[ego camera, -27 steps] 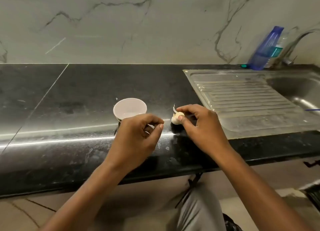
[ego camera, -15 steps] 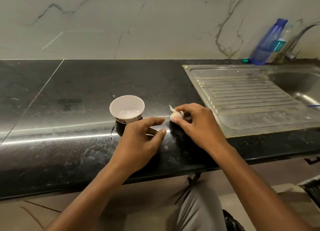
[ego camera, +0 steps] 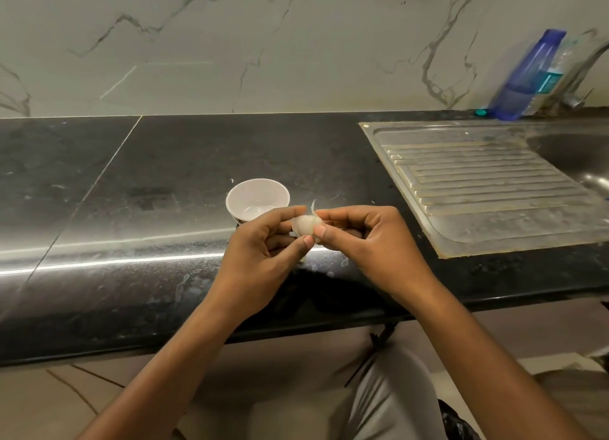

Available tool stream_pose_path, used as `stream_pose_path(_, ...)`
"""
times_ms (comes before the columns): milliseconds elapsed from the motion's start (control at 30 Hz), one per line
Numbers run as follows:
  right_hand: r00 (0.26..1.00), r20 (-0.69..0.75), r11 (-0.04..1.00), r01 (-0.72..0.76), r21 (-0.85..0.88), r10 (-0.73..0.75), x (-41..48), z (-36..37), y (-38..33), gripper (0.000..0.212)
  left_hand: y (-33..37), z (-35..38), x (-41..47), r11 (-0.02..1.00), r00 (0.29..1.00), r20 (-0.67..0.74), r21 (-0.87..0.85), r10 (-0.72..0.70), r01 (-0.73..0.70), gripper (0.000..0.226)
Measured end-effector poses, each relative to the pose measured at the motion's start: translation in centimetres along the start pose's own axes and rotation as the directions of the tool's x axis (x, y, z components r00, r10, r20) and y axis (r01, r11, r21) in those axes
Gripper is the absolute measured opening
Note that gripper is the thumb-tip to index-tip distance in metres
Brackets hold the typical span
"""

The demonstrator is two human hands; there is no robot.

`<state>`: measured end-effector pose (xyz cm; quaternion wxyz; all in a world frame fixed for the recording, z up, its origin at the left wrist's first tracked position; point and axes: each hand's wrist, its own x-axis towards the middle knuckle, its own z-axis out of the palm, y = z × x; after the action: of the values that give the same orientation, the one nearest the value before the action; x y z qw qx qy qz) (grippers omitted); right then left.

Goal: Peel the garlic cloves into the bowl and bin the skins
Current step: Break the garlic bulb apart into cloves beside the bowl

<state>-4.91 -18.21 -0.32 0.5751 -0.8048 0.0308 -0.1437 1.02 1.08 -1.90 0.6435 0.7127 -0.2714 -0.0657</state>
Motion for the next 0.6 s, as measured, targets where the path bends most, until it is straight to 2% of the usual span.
stream_pose_path(200,0.999,0.038,1.000,-0.005,-0.029,0.006,0.0,1.5,-0.2,0.023,-0.9,-1.3,-1.0,1.000,1.000,-0.019,0.011,0.022,-0.022,0.040)
stream_pose_path(600,0.996,-0.051,0.984,0.062,-0.166,-0.072,0.0,5.1,-0.5,0.006,-0.4,-2.5,-2.1,0.971,0.992,-0.034,0.214,0.118,-0.108,0.038)
